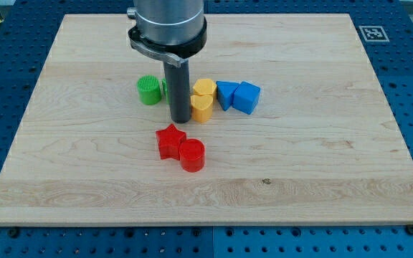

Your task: Move the green star diagonally to the top right to the green circle

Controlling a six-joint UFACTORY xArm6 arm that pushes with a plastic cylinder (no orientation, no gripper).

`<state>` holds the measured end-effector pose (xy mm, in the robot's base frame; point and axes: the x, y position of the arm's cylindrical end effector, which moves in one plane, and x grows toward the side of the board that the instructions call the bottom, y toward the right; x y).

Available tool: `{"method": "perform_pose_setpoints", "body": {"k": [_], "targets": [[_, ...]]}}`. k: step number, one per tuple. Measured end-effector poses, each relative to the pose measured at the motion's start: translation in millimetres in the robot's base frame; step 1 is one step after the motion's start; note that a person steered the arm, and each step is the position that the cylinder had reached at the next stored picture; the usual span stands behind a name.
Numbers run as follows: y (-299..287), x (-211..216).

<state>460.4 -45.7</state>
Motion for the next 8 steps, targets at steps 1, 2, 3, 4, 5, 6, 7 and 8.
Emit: {"method": "perform_pose_setpoints", "body": {"k": [1, 2, 3, 4, 5, 6, 7, 8], "targets": [[0.0, -3.3], [0.0, -9.8], [0.0, -21.2], [0.0, -27.0], [0.0, -35.4], [0.0, -46.9], [0.3, -57.4], [0.3, -57.5]]}}
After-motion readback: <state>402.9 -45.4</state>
